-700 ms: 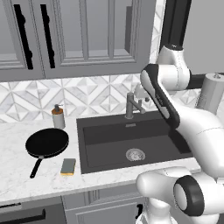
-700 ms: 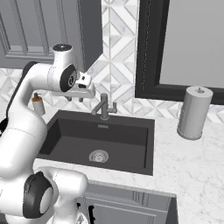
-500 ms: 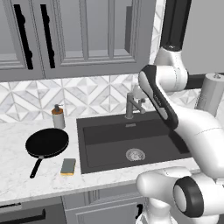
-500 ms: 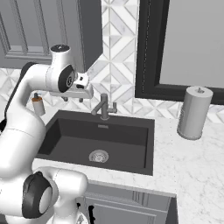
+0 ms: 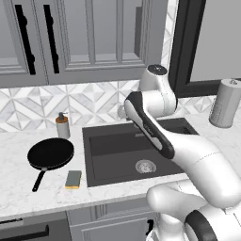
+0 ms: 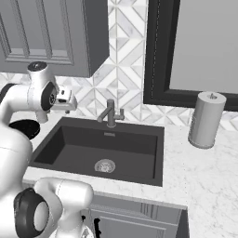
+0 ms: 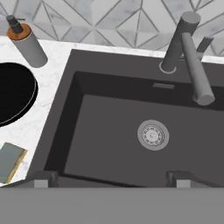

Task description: Pick the pan and sponge and place them into the sink. Then turn on the water.

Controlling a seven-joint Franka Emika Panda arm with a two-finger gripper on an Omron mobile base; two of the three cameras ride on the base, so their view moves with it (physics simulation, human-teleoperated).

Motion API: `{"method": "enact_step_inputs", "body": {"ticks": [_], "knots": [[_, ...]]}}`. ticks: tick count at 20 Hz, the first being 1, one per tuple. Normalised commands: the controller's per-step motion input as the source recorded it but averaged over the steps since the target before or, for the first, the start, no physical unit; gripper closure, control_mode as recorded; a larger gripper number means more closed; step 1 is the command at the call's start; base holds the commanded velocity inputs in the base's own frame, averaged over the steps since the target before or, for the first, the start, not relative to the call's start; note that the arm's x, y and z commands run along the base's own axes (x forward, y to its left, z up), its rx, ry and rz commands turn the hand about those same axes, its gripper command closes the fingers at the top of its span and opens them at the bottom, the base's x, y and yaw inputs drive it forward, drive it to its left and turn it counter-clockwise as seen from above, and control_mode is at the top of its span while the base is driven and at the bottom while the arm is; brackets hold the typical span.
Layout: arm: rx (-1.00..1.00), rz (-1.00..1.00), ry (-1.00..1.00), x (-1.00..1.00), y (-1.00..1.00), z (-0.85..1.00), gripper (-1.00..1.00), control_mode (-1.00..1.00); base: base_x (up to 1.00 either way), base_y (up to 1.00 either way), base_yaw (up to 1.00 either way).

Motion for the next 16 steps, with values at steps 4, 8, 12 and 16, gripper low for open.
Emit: {"method": "enact_step_inputs", "body": {"ticks": [4, 8, 12, 16], "knots": [[-0.08, 0.00, 0.07, 0.21, 0.15, -0.06, -1.00, -1.00, 0.00, 0.00, 0.00], [-0.02, -0.01, 0.07, 0.50, 0.32, -0.13, -1.00, -1.00, 0.00, 0.00, 0.00], [0.00, -0.05, 0.13, 0.59, 0.64, -0.17, -1.00, -1.00, 0.00, 0.00, 0.00], [0.00, -0.10, 0.12, 0.44, 0.88, -0.31, -1.00, -1.00, 0.00, 0.00, 0.00]]}}
